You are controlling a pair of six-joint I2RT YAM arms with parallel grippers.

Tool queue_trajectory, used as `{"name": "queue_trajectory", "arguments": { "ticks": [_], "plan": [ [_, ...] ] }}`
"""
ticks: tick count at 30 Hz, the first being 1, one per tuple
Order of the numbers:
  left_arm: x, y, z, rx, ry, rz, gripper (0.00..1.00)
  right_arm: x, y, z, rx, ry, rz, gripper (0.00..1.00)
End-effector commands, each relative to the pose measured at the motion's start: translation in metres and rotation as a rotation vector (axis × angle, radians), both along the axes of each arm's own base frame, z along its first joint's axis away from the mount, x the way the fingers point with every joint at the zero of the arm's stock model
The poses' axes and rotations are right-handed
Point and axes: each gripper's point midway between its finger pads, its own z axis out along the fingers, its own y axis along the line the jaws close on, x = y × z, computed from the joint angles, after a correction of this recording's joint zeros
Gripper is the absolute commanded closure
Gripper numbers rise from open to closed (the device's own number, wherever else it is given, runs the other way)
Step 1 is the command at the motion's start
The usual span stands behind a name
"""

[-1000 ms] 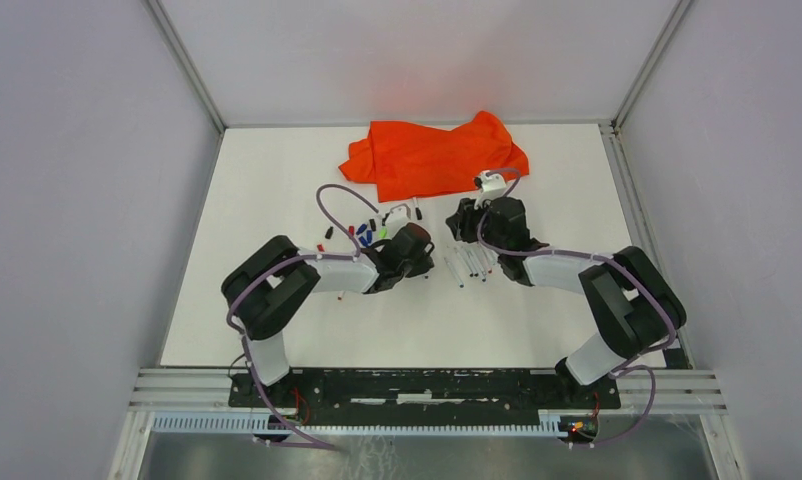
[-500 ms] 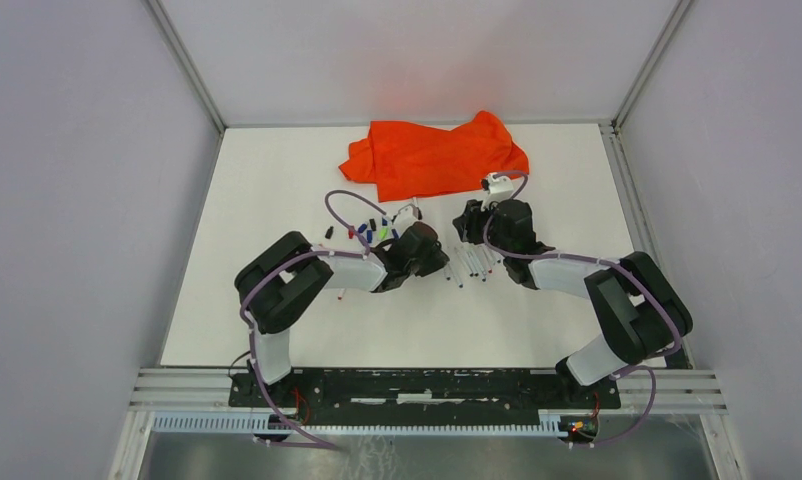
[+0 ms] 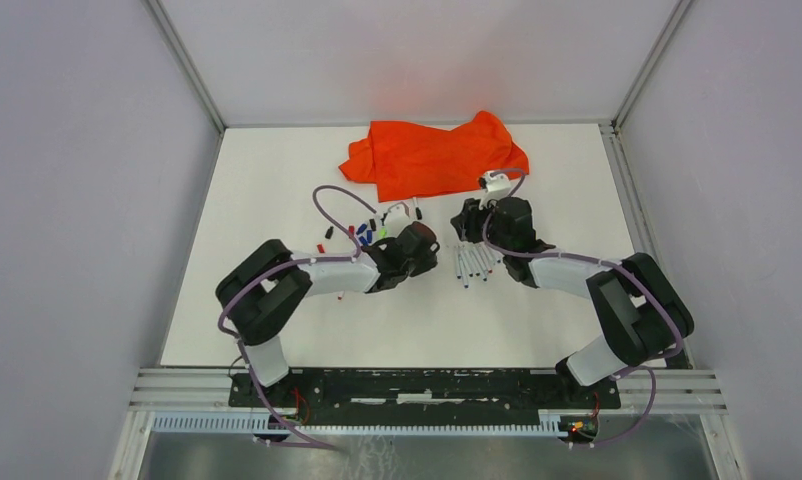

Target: Open the pen caps

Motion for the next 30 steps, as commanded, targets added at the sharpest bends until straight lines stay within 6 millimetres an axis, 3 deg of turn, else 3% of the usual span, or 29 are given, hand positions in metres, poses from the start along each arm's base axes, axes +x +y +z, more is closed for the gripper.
{"name": "queue_trajectory", "arguments": {
  "ticks": [1,5,11,18,25,30],
  "plan": [
    [0.018,0.044,0.067,0.141,-0.175,0.105,0.62,0.016,0.02,0.03,0.013,-0.063,0.075,0.53],
    [0.025,0.082,0.098,0.257,-0.25,0.18,0.56,0.028,0.038,0.032,-0.017,-0.046,0.112,0.53],
    [0.024,0.118,0.099,0.333,-0.232,0.222,0.5,0.053,0.067,0.02,-0.089,0.011,0.159,0.52],
    [0.021,0.13,0.101,0.315,-0.237,0.24,0.49,0.08,0.095,-0.005,-0.193,0.081,0.185,0.53],
    [0.022,0.139,0.099,0.307,-0.231,0.247,0.5,0.104,0.101,-0.024,-0.287,0.131,0.157,0.53],
    [0.021,0.139,0.095,0.291,-0.224,0.238,0.49,0.111,0.094,-0.044,-0.361,0.181,0.126,0.53]
  ]
}}
